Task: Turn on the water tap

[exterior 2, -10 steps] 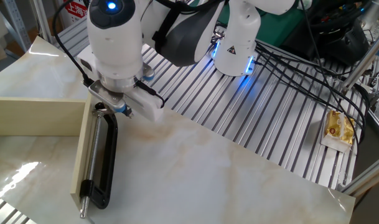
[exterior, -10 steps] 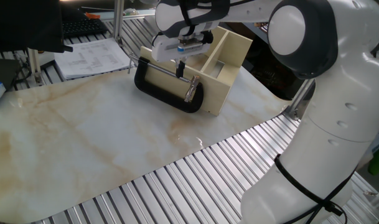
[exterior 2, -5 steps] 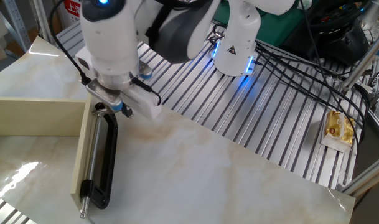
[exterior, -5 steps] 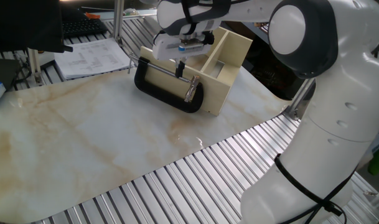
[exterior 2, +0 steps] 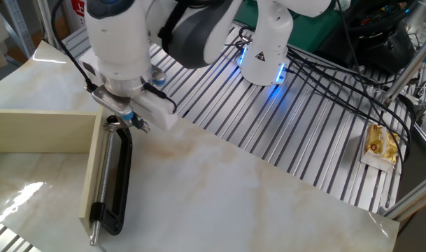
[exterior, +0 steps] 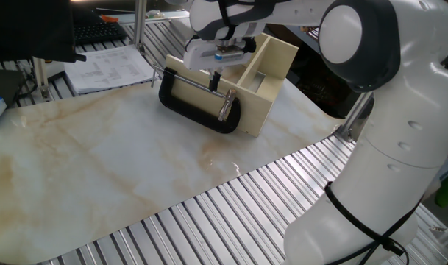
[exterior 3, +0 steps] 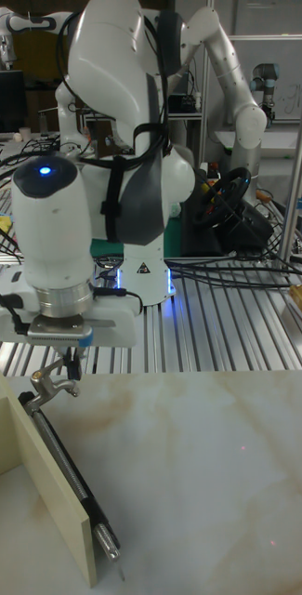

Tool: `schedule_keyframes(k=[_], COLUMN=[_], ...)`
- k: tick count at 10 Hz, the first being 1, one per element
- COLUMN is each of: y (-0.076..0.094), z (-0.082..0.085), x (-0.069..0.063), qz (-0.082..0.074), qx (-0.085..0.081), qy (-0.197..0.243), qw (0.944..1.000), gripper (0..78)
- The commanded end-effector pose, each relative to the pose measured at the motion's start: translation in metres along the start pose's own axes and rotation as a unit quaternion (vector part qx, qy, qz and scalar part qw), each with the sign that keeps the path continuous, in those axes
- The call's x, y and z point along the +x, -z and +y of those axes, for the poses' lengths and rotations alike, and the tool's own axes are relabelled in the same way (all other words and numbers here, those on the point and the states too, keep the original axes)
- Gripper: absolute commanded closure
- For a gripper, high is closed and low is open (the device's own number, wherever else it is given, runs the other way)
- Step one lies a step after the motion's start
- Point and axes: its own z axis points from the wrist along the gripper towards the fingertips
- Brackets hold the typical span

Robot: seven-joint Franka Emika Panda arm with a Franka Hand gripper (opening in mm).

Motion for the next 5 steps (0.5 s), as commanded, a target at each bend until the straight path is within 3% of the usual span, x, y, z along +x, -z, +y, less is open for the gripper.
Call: schedule_keyframes(k=[1,4,5], y=[0.001,-0.008,-0.007], z=[-0.004,0.005,0.002], x=[0.004,0.017,0.025], qz=[0.004,-0.001,0.005], qx=[0.003,0.011,0.020], qy=[-0.003,-0.020,-0.015], qw=[1.0000,0.9997,0.9997], gripper=[77.6,77.6,77.6])
